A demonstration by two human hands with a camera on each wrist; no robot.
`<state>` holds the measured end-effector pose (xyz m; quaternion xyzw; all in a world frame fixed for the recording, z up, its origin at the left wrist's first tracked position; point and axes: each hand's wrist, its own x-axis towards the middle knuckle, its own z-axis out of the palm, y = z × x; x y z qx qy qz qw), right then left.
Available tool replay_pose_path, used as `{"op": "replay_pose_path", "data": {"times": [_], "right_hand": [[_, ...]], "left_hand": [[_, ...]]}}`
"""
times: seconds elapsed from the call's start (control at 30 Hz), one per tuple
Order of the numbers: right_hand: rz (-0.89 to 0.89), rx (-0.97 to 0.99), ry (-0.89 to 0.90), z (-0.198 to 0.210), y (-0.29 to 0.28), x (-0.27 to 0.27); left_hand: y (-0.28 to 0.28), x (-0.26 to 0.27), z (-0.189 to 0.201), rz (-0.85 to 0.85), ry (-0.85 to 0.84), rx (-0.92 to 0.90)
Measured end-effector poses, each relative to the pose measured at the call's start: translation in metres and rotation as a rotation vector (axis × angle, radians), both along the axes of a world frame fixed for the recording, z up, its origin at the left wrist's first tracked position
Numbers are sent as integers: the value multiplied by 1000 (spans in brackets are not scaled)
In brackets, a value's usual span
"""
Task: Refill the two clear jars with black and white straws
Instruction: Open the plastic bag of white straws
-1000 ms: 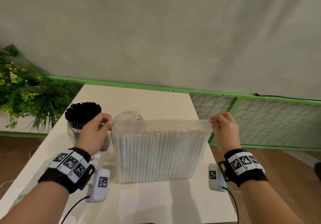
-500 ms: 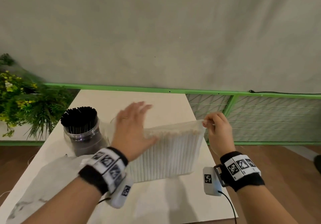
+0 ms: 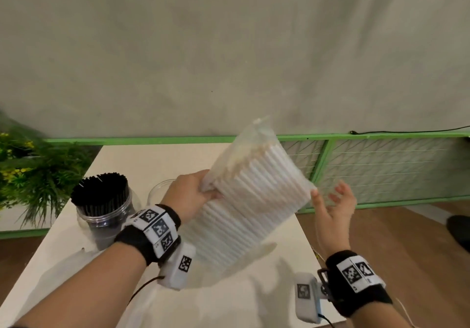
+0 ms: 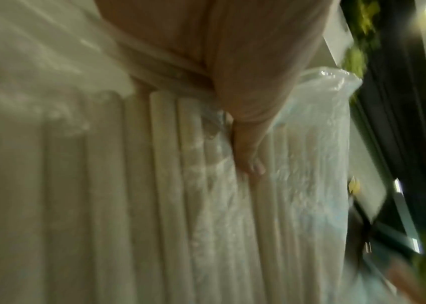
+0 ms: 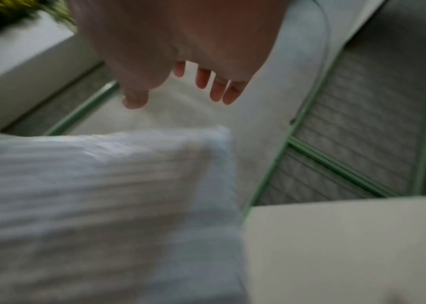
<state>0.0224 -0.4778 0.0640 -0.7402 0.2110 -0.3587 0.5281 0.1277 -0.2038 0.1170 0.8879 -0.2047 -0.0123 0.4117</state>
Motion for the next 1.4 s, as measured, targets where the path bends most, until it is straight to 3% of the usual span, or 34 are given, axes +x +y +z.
{"op": "replay_pose_path", "data": {"times": [0.1,0.2,0.47,0.57,0.7,0.87,1.0,1.2,1.3,1.4], "right_hand": [[161,173,99,-23,9,-1],[418,227,147,-22,21,12],[533,161,-7,17,34,31],[557,125,68,14,40,37],[548,119,-8,19,47,37],[576,128,69,5,59,34],[593,164,6,14,61,30],[575,187,30,9,69,27],[584,190,1,12,68,26],[608,194,43,15,75,25]], "left_hand": [[14,-3,5,59,111,-300],[24,-3,-6,54,257,-425],[48,-6,-23,104,342,-693],[55,-5,-34,164,329,-631],[64,-7,-32,172,323,-618],[66,-19,-33,167,316,-543],[69,-23,-35,123,334,-637],[68,-27,-50,199,278,-566],[68,-29,-45,174,308,-599],[66,-33,-42,98,329,-501]]}}
